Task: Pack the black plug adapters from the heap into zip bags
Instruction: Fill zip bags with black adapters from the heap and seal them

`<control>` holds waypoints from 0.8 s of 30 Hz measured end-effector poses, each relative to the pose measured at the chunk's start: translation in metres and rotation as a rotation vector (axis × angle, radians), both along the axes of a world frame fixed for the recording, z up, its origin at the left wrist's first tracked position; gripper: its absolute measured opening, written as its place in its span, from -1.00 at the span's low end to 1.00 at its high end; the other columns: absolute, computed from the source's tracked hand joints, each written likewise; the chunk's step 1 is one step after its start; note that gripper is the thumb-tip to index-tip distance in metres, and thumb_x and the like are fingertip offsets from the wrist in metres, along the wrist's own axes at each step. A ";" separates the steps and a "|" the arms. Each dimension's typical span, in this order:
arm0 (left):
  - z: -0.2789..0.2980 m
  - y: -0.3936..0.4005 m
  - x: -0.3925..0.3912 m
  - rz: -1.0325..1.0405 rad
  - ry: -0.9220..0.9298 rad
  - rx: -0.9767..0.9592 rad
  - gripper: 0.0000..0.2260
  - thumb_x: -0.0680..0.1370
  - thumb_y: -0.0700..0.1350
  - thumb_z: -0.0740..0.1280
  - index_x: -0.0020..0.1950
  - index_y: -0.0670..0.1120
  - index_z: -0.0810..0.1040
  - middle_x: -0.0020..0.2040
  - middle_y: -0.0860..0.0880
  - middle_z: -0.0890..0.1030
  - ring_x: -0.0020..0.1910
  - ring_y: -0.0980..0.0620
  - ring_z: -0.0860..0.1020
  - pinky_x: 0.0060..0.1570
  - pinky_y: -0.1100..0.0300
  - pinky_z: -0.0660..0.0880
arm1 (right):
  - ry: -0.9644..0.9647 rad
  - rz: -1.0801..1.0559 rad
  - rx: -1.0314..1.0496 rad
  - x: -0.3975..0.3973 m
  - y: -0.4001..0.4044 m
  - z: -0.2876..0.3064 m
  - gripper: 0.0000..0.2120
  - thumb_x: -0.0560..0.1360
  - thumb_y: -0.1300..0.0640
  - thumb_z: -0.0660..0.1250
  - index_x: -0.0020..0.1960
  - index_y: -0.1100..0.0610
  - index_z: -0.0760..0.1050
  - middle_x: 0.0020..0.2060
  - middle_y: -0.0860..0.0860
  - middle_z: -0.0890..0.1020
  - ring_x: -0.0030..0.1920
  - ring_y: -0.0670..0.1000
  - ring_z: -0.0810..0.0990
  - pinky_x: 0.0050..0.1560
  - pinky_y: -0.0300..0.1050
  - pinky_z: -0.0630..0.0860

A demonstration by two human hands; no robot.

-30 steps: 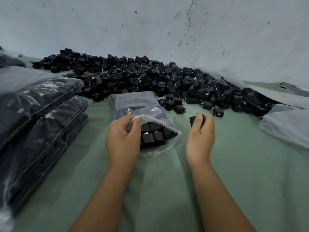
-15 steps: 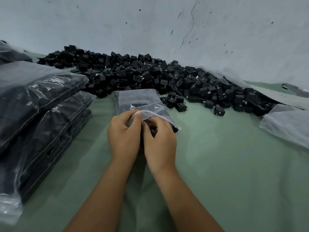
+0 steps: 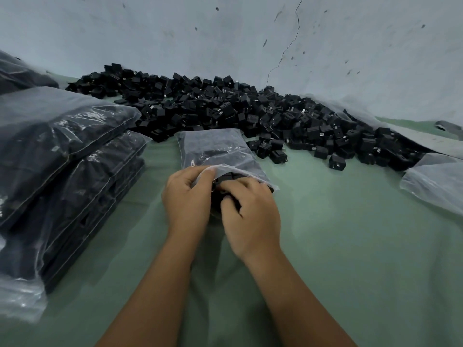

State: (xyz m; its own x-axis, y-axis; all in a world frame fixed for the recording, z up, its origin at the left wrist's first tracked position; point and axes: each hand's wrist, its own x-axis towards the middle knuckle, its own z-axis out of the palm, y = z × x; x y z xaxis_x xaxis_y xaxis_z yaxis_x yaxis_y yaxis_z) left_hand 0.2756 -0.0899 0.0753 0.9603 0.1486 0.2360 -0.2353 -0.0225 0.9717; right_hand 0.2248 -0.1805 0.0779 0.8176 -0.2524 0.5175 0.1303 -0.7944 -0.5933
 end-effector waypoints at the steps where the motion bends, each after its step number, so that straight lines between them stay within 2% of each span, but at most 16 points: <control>1: 0.000 0.000 0.000 -0.006 0.002 -0.006 -0.80 0.47 0.05 0.31 -0.11 0.03 0.72 -0.09 0.00 0.69 0.03 -0.05 0.63 0.11 -0.13 0.54 | 0.013 0.018 -0.026 0.000 0.002 0.000 -0.70 0.42 0.06 0.17 0.03 -0.07 0.63 -0.02 -0.10 0.59 0.01 -0.06 0.44 0.00 -0.17 0.41; 5: -0.001 -0.001 0.001 0.004 0.008 -0.019 -0.82 0.48 0.06 0.33 -0.15 0.05 0.71 -0.10 0.01 0.69 0.04 -0.06 0.61 0.09 -0.16 0.54 | 0.033 0.004 -0.160 -0.001 0.005 -0.002 -0.72 0.40 0.03 0.20 -0.05 -0.04 0.67 -0.07 -0.03 0.61 -0.05 0.04 0.45 -0.01 -0.06 0.42; 8: -0.001 -0.001 0.000 0.015 -0.057 -0.005 -0.81 0.48 0.05 0.31 -0.14 0.06 0.71 -0.12 0.03 0.69 0.04 -0.03 0.61 0.10 -0.14 0.54 | 0.037 -0.011 -0.225 0.001 0.003 -0.004 -0.72 0.42 0.06 0.21 0.00 -0.03 0.65 -0.07 0.02 0.60 -0.04 0.09 0.46 -0.01 -0.05 0.41; 10: 0.000 -0.002 -0.002 0.044 -0.131 0.030 -0.83 0.48 0.03 0.31 -0.12 0.13 0.71 -0.10 0.11 0.68 0.05 0.06 0.60 0.11 -0.08 0.53 | 0.044 0.041 -0.223 0.004 0.003 -0.006 -0.72 0.45 0.12 0.21 0.06 0.01 0.63 0.01 0.05 0.58 0.03 0.11 0.45 0.06 -0.02 0.43; 13: 0.003 -0.005 -0.008 0.092 -0.254 0.097 -0.82 0.49 -0.01 0.30 -0.16 0.27 0.63 -0.10 0.30 0.65 0.04 0.21 0.57 0.11 0.05 0.52 | 0.066 0.194 -0.109 0.011 0.003 -0.006 -0.71 0.51 0.24 0.22 0.18 0.10 0.58 0.21 0.04 0.51 0.22 0.07 0.38 0.26 -0.04 0.36; 15: 0.004 -0.006 -0.010 0.110 -0.291 0.112 -0.79 0.48 -0.02 0.29 -0.19 0.32 0.60 -0.11 0.36 0.63 0.03 0.24 0.56 0.11 0.07 0.51 | 0.041 0.234 -0.087 0.016 0.004 -0.003 -0.70 0.50 0.28 0.23 0.19 0.13 0.56 0.22 0.04 0.50 0.25 0.04 0.38 0.28 -0.08 0.34; 21: 0.005 -0.008 -0.007 0.122 -0.307 0.083 -0.83 0.45 0.04 0.25 -0.19 0.29 0.59 -0.12 0.33 0.63 0.00 0.23 0.55 0.08 0.06 0.52 | 0.017 0.239 -0.052 0.021 -0.001 -0.003 -0.73 0.51 0.28 0.24 0.16 0.15 0.59 0.15 0.06 0.55 0.19 0.10 0.46 0.21 -0.05 0.40; 24: 0.002 -0.002 -0.004 0.085 -0.392 0.228 -0.80 0.47 0.02 0.25 -0.09 0.14 0.67 -0.18 0.30 0.62 -0.01 0.18 0.56 0.07 -0.06 0.51 | 0.041 0.207 -0.011 0.019 -0.007 -0.006 -0.73 0.53 0.25 0.25 0.18 0.11 0.59 0.11 0.07 0.56 0.17 0.09 0.47 0.20 -0.03 0.42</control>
State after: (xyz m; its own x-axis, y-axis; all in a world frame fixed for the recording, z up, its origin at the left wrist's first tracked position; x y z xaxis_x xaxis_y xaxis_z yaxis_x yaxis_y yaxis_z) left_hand 0.2714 -0.0922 0.0773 0.7787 0.1250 0.6148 -0.5724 -0.2600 0.7777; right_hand 0.2440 -0.1879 0.0721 0.8718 -0.0712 0.4846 0.2675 -0.7596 -0.5929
